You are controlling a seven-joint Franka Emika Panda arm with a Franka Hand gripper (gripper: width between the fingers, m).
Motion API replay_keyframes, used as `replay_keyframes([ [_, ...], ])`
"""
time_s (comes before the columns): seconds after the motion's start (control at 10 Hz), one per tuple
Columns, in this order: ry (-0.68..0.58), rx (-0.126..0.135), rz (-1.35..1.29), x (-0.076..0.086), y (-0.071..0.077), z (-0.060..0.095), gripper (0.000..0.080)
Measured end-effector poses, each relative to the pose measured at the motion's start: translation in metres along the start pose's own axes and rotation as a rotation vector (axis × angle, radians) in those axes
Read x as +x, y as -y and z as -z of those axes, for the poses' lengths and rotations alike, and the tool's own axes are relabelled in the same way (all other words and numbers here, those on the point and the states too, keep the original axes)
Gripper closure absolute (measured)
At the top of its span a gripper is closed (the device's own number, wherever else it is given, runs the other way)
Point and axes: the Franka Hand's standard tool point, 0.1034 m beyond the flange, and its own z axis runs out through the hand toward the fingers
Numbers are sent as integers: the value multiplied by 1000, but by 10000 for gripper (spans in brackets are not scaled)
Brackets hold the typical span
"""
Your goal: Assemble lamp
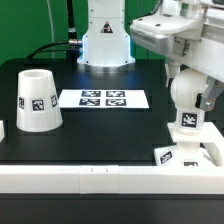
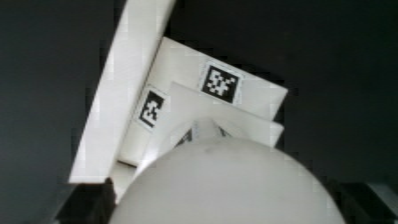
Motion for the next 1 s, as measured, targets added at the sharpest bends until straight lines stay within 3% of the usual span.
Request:
replay_keyframes([
  [0.5,-2,74,-466,-2,2,0,223],
  [1.0,11,80,-797,0,3,0,223],
])
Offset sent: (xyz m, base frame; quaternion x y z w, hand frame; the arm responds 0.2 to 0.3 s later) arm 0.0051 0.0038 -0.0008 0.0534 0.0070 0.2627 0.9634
